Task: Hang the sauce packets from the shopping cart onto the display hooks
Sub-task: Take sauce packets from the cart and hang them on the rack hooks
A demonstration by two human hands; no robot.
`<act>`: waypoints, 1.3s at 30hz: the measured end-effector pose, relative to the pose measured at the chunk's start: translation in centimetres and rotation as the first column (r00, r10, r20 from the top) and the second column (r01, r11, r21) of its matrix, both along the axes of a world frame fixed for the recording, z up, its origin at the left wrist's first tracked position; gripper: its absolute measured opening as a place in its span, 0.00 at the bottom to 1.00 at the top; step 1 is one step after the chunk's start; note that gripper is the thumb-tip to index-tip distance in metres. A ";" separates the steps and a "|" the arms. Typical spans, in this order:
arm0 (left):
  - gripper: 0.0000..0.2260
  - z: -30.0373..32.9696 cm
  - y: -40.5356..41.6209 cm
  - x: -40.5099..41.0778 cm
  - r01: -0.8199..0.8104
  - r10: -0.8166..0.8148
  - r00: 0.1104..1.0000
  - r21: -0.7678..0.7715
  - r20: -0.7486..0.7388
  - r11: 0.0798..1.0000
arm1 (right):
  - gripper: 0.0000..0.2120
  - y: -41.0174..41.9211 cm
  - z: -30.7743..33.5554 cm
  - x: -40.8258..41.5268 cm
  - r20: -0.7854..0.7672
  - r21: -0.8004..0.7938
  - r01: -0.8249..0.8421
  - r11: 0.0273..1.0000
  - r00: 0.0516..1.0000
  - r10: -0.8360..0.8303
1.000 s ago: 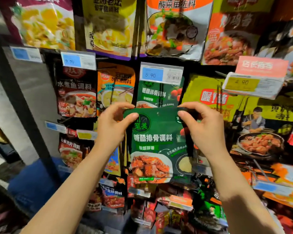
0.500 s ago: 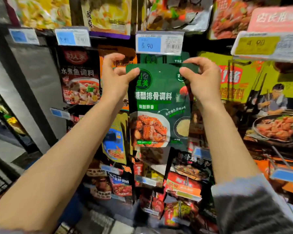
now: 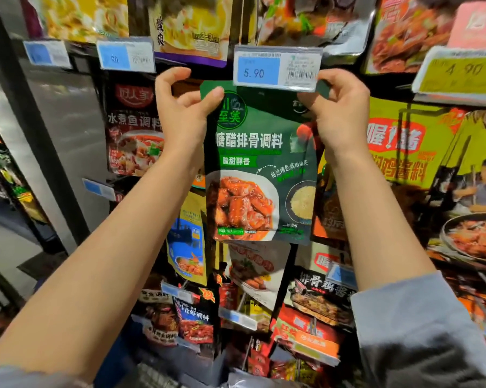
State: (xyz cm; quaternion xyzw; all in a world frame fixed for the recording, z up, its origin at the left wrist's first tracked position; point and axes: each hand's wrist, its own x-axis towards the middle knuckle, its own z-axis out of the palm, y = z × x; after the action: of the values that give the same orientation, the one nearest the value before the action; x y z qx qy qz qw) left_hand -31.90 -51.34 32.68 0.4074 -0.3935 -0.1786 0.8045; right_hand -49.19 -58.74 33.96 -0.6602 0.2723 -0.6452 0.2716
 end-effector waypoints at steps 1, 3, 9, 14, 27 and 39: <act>0.20 0.3 -0.2 0.0 0.000 0.000 1.000 0.002 0.002 1.000 | 0.09 -0.1 0.2 0.0 0.011 0.014 -0.011 1.000 1.000 0.011; 0.20 0.4 -0.7 -0.3 -0.004 0.004 1.000 0.014 0.015 1.000 | 0.09 -0.6 0.2 0.0 0.002 0.045 -0.004 0.999 1.000 0.004; 0.20 -0.5 -2.6 -0.3 -0.067 0.057 0.994 0.119 0.091 0.991 | 0.10 -2.1 -1.2 -0.2 -0.098 -0.020 0.113 0.993 0.989 -0.114; 0.23 -1.9 -2.8 1.0 -0.418 0.325 0.687 -0.012 0.650 0.908 | 0.21 -1.1 -1.9 -0.8 -0.128 -0.348 0.374 0.859 0.889 -0.439; 0.33 -7.2 -4.2 2.2 -0.302 0.027 -0.034 -0.036 0.999 0.953 | 0.23 -1.2 -10.3 0.2 -0.632 -0.610 0.161 0.776 0.492 -0.599; 0.46 -6.7 -8.9 1.0 -0.489 -0.138 -0.151 0.047 0.979 0.871 | 0.34 -5.3 -10.2 0.6 -0.809 -0.400 0.222 0.889 0.371 -0.456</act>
State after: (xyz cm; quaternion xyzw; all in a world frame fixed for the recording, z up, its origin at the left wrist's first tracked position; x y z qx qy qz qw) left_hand -30.93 -60.23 25.98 0.6097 -0.7464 0.2254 0.1429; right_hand -48.59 -64.06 23.74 -0.8522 0.4288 -0.2717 -0.1267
